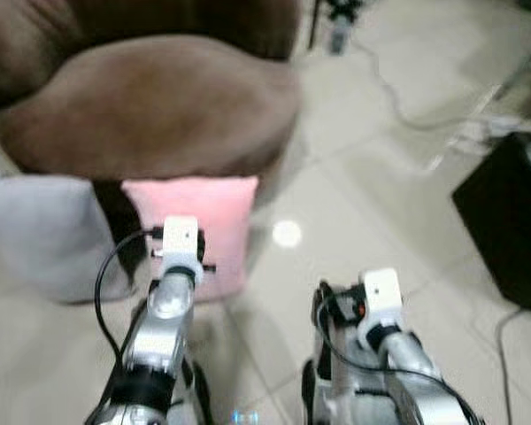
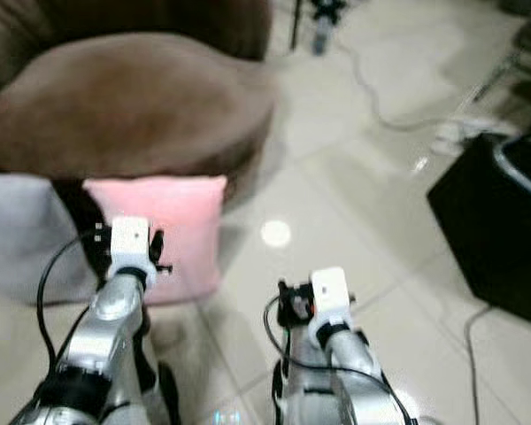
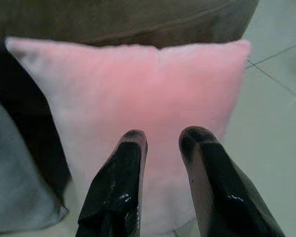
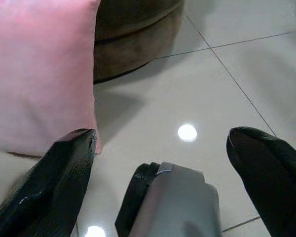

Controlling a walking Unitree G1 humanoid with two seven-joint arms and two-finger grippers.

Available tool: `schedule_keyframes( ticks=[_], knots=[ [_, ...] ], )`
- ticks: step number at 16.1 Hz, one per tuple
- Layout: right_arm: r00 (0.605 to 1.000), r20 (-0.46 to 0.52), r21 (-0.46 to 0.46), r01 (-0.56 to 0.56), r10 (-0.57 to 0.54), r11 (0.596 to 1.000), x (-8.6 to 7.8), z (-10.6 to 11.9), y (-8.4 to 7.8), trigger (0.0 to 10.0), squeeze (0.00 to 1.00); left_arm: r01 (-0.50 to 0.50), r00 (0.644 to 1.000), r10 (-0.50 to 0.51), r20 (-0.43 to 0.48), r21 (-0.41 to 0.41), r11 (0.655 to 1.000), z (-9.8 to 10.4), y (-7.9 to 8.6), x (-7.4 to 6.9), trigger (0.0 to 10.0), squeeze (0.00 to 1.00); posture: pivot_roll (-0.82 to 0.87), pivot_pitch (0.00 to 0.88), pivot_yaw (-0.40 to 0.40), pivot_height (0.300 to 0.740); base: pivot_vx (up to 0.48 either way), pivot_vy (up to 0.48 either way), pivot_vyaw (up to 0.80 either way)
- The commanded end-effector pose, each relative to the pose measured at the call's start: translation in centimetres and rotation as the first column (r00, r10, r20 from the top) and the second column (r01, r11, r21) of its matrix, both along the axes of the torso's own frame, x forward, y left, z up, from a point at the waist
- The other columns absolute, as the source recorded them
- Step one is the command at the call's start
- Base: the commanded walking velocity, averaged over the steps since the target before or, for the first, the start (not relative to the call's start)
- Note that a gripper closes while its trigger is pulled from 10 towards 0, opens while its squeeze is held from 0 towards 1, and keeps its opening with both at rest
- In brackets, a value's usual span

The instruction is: Move the pillow to the sofa from floor

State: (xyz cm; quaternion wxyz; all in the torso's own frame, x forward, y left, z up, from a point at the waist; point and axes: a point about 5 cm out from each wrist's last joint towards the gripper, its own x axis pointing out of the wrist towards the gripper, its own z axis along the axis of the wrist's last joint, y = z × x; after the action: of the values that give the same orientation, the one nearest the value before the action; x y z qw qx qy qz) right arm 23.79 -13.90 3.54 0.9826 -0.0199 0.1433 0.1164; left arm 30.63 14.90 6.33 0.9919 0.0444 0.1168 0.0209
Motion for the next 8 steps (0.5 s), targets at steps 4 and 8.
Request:
schedule_keyframes(
  ticks=[4, 8],
  knots=[
    [1.000, -0.020, -0.008, 0.007, -0.008, 1.000, -0.33, -0.47, -0.26, 10.0, 0.73, 0.024, 1.000, -0.024, -0.010, 0.020, 1.000, -0.35, -0.14, -0.27, 10.0, 0.00, -0.14, 0.210, -0.063, 0.450, 0.371, 0.263, 0.00],
    [1.000, -0.021, -0.004, 0.002, -0.002, 1.000, -0.53, -0.52, 0.00, 10.0, 0.73, 0.030, 0.999, -0.030, -0.013, 0.010, 1.000, -0.40, -0.24, -0.34, 10.0, 0.00, -0.14, 0.209, -0.061, 0.450, 0.203, 0.350, 0.00]
  ],
)
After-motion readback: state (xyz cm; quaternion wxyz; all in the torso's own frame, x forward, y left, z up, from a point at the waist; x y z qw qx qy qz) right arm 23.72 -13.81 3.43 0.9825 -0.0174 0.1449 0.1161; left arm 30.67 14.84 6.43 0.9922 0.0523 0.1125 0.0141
